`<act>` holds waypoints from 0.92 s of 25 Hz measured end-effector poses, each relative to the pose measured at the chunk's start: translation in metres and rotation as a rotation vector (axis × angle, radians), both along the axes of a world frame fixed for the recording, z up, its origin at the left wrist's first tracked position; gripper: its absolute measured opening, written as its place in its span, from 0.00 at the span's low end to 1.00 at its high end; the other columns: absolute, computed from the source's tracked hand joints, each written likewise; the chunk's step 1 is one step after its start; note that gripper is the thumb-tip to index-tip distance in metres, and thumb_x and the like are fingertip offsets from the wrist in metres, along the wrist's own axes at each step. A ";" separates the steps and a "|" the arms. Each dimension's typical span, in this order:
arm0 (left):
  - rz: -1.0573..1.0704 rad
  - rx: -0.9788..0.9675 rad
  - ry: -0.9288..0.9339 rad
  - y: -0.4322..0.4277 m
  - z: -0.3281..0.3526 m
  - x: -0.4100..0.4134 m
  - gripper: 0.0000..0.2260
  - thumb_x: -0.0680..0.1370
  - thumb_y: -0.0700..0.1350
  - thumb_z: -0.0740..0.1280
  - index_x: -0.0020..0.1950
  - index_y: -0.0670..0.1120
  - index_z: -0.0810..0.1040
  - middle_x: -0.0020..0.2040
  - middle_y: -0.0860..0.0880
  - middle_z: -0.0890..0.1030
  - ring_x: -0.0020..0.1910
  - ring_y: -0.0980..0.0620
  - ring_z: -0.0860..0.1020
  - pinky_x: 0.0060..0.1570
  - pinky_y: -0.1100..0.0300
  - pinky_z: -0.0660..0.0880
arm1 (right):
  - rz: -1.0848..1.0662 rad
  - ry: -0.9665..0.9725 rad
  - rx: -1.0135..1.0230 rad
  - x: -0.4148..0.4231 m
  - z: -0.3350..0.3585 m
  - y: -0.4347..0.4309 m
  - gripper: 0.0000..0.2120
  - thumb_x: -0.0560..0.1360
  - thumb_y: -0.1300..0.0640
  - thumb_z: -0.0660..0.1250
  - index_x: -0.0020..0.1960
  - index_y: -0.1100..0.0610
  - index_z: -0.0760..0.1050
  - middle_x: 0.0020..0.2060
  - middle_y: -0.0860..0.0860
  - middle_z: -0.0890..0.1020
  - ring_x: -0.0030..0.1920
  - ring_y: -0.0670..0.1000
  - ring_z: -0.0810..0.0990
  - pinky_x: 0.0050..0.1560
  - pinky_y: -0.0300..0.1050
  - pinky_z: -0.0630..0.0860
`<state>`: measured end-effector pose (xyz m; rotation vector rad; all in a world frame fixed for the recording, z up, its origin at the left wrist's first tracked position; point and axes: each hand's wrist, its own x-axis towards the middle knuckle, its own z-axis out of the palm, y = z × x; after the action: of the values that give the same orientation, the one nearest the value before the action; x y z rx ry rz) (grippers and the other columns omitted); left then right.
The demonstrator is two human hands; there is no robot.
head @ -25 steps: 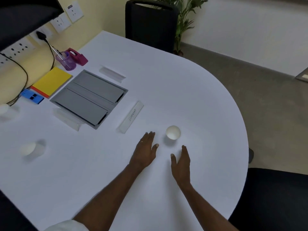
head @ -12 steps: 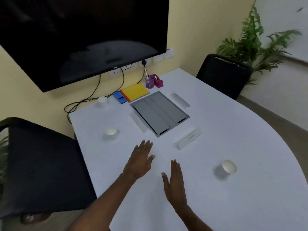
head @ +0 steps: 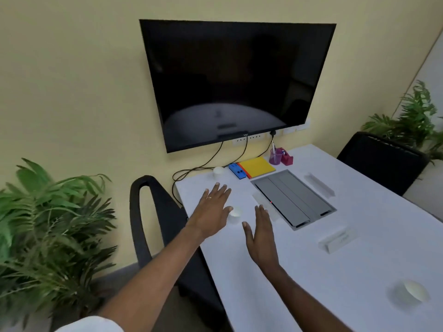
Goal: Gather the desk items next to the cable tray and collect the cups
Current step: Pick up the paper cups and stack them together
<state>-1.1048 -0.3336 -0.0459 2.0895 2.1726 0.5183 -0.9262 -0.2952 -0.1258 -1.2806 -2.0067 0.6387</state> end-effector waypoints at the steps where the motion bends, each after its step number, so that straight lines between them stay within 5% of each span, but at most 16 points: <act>1: 0.004 0.009 -0.007 -0.007 0.008 -0.015 0.27 0.87 0.51 0.54 0.84 0.47 0.51 0.84 0.50 0.50 0.83 0.52 0.43 0.82 0.50 0.43 | 0.007 0.013 0.009 -0.016 0.010 -0.002 0.31 0.82 0.45 0.57 0.80 0.55 0.54 0.80 0.50 0.56 0.81 0.49 0.52 0.80 0.52 0.55; 15: 0.100 0.014 0.036 0.011 0.038 -0.166 0.27 0.87 0.52 0.52 0.84 0.48 0.48 0.84 0.51 0.47 0.83 0.52 0.42 0.82 0.51 0.43 | 0.092 -0.274 0.148 -0.166 0.047 0.074 0.31 0.83 0.42 0.52 0.81 0.53 0.48 0.81 0.50 0.50 0.81 0.50 0.48 0.81 0.49 0.50; 23: -0.048 -0.048 0.073 0.068 0.004 -0.238 0.27 0.87 0.53 0.51 0.84 0.48 0.47 0.84 0.51 0.46 0.83 0.51 0.41 0.82 0.51 0.41 | 0.040 -0.332 0.133 -0.227 0.038 0.092 0.31 0.84 0.42 0.52 0.81 0.53 0.48 0.81 0.49 0.50 0.81 0.48 0.47 0.81 0.47 0.48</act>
<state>-1.3426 -0.2656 -0.0418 2.1619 2.1446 0.3875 -1.1535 -0.2029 -0.0875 -1.3372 -2.3036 0.3181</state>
